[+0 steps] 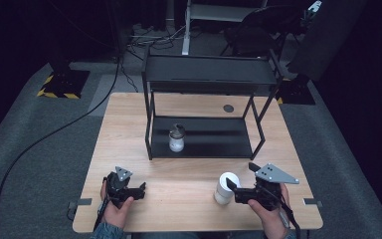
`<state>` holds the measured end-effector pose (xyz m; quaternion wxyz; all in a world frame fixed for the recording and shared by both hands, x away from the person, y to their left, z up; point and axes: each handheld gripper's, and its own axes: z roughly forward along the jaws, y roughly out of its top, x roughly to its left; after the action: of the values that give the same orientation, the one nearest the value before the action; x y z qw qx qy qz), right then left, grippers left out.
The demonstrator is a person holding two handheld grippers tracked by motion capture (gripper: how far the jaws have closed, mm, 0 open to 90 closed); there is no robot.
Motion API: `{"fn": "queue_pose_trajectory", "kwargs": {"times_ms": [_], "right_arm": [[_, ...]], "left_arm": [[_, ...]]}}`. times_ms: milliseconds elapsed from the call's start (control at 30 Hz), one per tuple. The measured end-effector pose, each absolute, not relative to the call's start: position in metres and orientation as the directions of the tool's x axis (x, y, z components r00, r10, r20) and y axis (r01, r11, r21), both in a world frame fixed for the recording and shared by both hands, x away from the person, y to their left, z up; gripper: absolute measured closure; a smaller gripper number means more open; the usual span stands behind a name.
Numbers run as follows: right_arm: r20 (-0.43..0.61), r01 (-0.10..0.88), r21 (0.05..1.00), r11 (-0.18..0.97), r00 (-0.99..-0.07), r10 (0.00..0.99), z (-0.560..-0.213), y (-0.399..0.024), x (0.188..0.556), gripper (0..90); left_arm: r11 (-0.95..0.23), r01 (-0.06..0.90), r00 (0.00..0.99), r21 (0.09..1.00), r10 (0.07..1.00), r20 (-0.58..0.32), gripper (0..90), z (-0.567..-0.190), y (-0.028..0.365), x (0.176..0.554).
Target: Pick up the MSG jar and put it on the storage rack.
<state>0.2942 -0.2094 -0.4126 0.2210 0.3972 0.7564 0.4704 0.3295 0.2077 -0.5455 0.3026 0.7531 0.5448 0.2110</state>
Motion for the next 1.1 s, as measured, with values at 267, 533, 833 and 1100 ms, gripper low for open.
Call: {"fn": "queue_pose_trajectory", "kwargs": {"times_ms": [267,533,833,1100], "right_arm": [[0.045,0.411,0.877,0.250,-0.587,0.808,-0.429,-0.204,0.295,6.2],[0.043,0.433,0.859,0.273,-0.592,0.805,-0.446,-0.199,0.297,6.2],[0.033,0.454,0.840,0.296,-0.588,0.808,-0.458,-0.196,0.300,8.6],[0.016,0.470,0.818,0.332,-0.596,0.803,-0.467,-0.192,0.303,13.6]], "left_arm": [[-0.223,0.693,0.317,0.686,0.948,-0.012,3.3,-0.545,0.208,0.330],[-0.224,0.693,0.319,0.686,0.948,-0.012,3.3,-0.545,0.208,0.329],[-0.222,0.693,0.318,0.686,0.948,-0.013,3.3,-0.545,0.208,0.329],[-0.222,0.693,0.318,0.686,0.948,-0.013,3.3,-0.546,0.208,0.329]]}}
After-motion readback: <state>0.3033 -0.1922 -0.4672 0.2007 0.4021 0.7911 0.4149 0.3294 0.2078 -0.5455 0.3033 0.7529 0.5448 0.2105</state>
